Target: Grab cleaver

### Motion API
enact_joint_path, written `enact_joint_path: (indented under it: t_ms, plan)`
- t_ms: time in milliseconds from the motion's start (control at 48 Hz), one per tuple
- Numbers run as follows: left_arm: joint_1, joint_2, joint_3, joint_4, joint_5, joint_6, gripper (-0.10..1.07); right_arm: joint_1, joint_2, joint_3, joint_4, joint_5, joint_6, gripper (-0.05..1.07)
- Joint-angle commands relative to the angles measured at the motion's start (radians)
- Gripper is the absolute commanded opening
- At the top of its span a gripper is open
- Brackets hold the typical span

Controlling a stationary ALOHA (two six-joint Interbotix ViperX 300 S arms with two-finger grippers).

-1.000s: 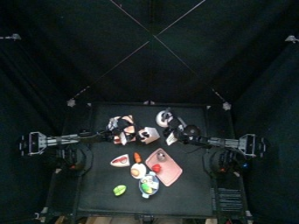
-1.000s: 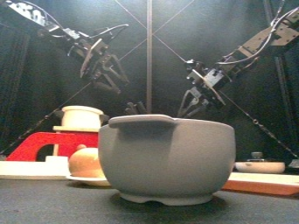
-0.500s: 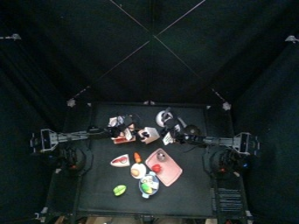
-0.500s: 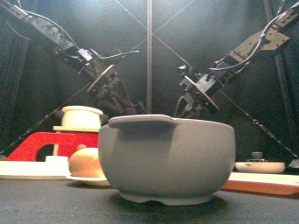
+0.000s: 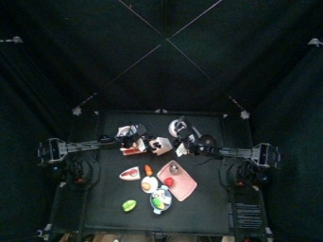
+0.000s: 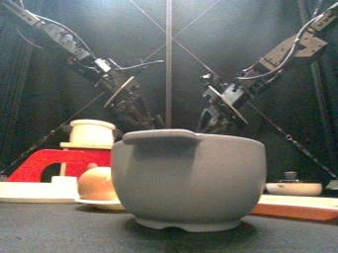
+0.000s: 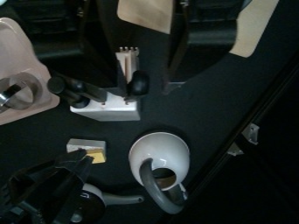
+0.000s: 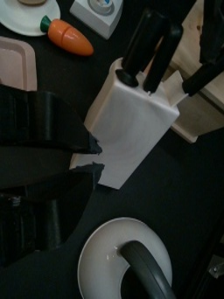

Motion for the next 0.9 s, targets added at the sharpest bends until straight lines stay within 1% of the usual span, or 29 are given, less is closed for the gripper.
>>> enact_joint_path:
  t_ms: [0, 62, 146, 312, 583, 875]
  plan:
    - [0.0, -0.005, -0.021, 0.003, -0.003, 0.003, 0.51, -0.005, -0.014, -0.018, 0.0, 0.0, -0.002, 0.6]
    - [0.0, -0.006, -0.021, 0.003, -0.003, 0.003, 0.46, -0.006, -0.012, -0.017, 0.002, 0.0, -0.002, 0.6]
    - [-0.003, -0.006, -0.021, 0.003, -0.002, 0.003, 0.44, -0.006, -0.011, -0.018, 0.005, -0.002, -0.002, 0.6]
    - [-0.005, -0.009, -0.021, 0.002, -0.003, 0.002, 0.44, -0.006, -0.008, -0.017, 0.003, -0.002, -0.002, 0.6]
    - [-0.028, -0.012, -0.021, -0.002, 0.005, 0.003, 0.44, -0.005, -0.008, -0.017, 0.005, 0.0, -0.002, 0.6]
    - [-0.028, -0.014, -0.02, -0.002, 0.008, 0.002, 0.44, -0.005, -0.006, -0.017, 0.003, -0.002, -0.002, 0.6]
